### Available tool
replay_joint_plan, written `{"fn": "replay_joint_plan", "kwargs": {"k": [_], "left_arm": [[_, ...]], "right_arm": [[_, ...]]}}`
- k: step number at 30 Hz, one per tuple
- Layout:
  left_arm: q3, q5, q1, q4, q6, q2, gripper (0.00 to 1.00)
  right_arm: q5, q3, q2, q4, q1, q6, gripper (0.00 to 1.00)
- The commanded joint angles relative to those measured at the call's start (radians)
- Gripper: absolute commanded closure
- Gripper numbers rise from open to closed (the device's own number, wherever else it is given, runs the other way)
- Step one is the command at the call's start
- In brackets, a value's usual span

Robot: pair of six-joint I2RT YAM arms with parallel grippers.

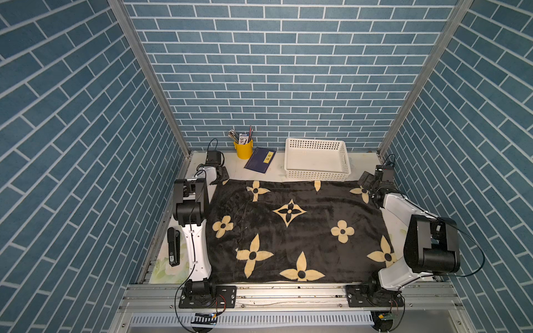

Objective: Roll up the pillowcase
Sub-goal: Fold the pillowcase.

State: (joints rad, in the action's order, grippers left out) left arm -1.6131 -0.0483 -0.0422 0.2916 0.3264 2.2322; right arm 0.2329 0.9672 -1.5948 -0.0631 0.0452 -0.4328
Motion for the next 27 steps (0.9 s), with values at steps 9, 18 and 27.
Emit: {"fn": "replay_joint_plan", "kwargs": {"k": [9,18,27], "left_arm": [[0.09,-0.006,0.018,0.046,0.034,-0.044,1.0],[0.092,0.016,0.018,0.038,0.048,-0.06,1.0],[0.104,0.027,0.018,0.031,0.051,-0.062,1.0]], "right_arm": [[-0.128,0.278,-0.278,0.19,0.09,-0.054,0.22],[-0.264,0.555,-0.551,0.311,0.132,-0.073,0.55],[-0.294,0.662,-0.656,0.383,0.128,-0.076,0.54]]}}
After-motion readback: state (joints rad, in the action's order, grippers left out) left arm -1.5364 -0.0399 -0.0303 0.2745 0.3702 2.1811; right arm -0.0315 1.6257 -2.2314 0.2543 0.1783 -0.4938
